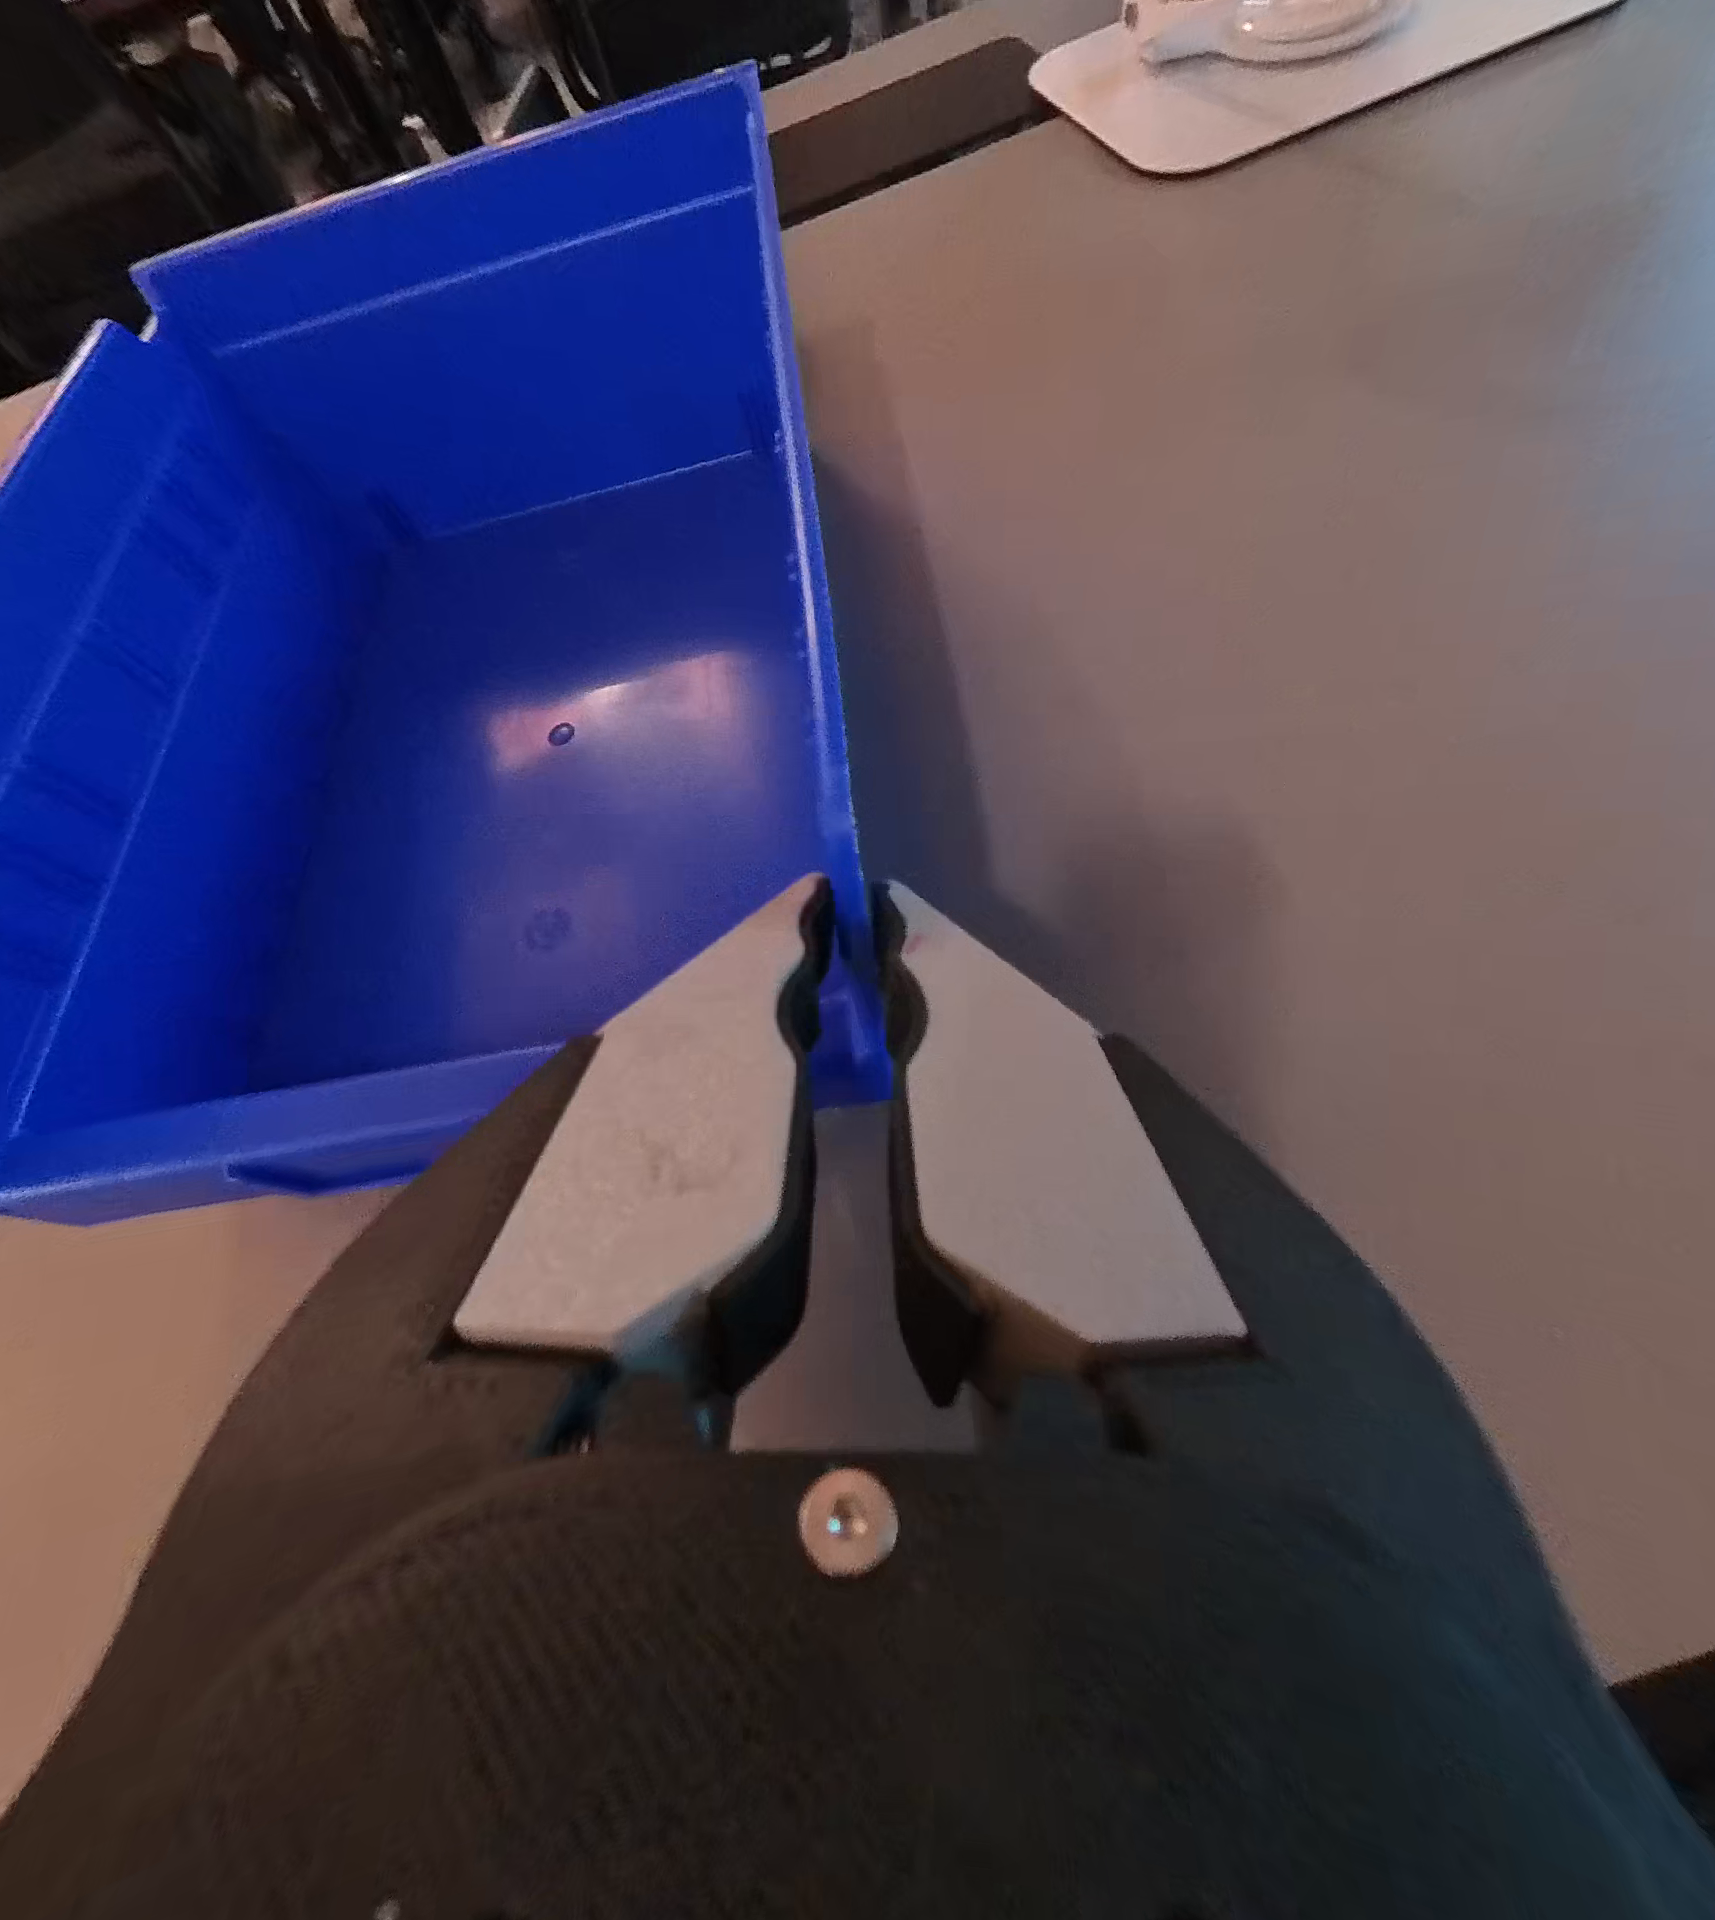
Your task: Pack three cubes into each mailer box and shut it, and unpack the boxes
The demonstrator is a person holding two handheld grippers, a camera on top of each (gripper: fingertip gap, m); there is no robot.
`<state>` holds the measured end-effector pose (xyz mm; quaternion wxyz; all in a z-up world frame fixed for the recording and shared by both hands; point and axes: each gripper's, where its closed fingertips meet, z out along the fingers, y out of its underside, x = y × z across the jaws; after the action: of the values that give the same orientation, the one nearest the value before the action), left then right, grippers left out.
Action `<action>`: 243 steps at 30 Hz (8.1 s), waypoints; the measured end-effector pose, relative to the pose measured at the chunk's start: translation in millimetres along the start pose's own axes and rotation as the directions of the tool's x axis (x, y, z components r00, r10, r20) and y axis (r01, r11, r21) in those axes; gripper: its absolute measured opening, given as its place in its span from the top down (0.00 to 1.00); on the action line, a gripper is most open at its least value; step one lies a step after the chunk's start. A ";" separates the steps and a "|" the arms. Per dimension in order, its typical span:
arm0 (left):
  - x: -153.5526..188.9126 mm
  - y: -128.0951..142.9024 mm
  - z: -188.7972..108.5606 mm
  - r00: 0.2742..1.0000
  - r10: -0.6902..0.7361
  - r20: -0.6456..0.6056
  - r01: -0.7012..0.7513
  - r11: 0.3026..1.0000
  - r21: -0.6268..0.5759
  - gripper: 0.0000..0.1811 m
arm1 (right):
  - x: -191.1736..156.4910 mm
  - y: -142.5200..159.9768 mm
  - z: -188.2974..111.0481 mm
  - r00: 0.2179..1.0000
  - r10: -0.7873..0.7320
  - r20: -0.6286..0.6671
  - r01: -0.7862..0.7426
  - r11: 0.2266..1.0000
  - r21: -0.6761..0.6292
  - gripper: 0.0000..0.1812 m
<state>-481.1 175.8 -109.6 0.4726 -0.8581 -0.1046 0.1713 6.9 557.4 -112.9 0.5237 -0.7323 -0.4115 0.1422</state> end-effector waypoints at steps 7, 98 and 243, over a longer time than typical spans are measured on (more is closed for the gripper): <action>-4.9 -6.2 9.4 0.991 -0.131 0.030 0.130 0.991 0.022 0.66 | 7.0 3.8 -3.2 0.999 -0.027 -0.031 0.027 1.000 -0.012 0.94; 275.3 -186.0 -108.1 0.838 0.430 -0.337 -0.018 0.638 0.770 1.00 | -274.6 -115.4 -51.4 0.617 -0.274 0.738 0.317 0.945 0.085 0.84; 57.8 -81.5 9.0 0.991 0.098 -0.089 -0.086 0.988 0.132 0.85 | -224.6 -66.1 101.5 0.901 -0.069 0.427 0.110 0.992 -0.070 0.79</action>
<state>-433.0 245.8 -56.3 0.5224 -0.8373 -0.0313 0.1583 -227.5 462.0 -146.2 0.3933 -0.6876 -0.5547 0.2546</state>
